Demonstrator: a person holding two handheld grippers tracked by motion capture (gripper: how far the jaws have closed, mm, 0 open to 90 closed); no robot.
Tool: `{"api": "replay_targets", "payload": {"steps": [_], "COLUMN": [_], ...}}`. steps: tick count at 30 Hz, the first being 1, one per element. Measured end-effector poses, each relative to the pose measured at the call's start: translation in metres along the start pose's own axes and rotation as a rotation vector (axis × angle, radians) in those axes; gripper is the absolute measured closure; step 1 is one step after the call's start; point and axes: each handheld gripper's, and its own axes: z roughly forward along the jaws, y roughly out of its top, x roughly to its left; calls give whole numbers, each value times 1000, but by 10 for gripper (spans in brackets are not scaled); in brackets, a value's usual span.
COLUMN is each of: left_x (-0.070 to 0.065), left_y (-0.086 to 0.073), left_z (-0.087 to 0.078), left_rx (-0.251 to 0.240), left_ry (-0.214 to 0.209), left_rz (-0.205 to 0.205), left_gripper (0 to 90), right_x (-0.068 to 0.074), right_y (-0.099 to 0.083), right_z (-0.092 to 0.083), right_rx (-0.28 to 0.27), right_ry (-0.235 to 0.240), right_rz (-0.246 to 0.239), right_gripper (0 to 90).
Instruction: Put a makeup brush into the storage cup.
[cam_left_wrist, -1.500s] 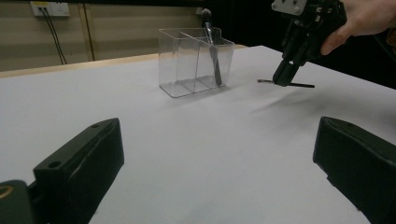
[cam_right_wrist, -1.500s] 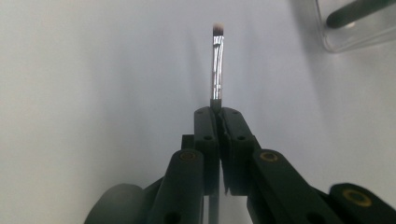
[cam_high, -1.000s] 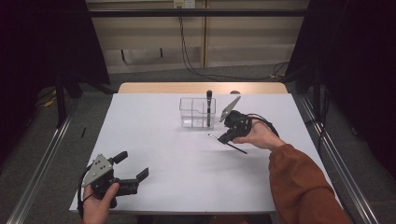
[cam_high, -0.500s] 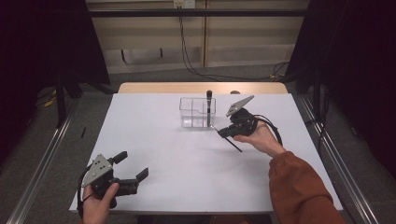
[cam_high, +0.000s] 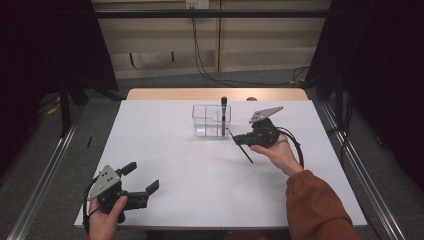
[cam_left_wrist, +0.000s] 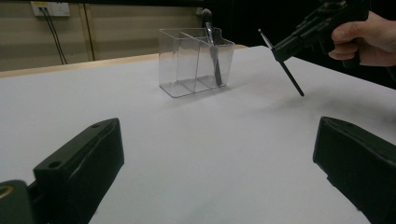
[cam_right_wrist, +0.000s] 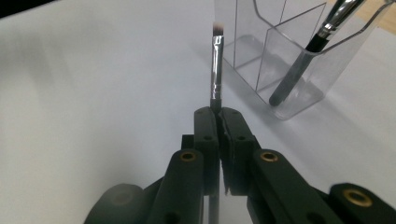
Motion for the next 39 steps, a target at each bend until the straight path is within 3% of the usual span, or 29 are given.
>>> {"api": "replay_targets", "payload": {"steps": [6, 13, 19, 25, 39], "left_x": [0, -1, 0, 0, 0], "left_y": [0, 0, 0, 0, 1], "left_z": [0, 0, 1, 0, -1], "left_rx": [-1, 0, 3, 0, -1], "left_ry": [-1, -1, -1, -1, 2], "left_rz": [-3, -1, 2, 1, 1], "left_gripper": [20, 20, 20, 20, 20], "right_x": [1, -1, 3, 3, 0], "right_y": [-5, -12, -14, -16, -16], "right_z": [-6, -10, -15, -24, -39], "right_rx": [-84, -141, -211, -296, -407], "right_ry": [-25, -24, -32, -37, -46], "right_rz": [25, 56, 41, 64, 99], "right_gripper": [865, 865, 865, 865, 865]}}
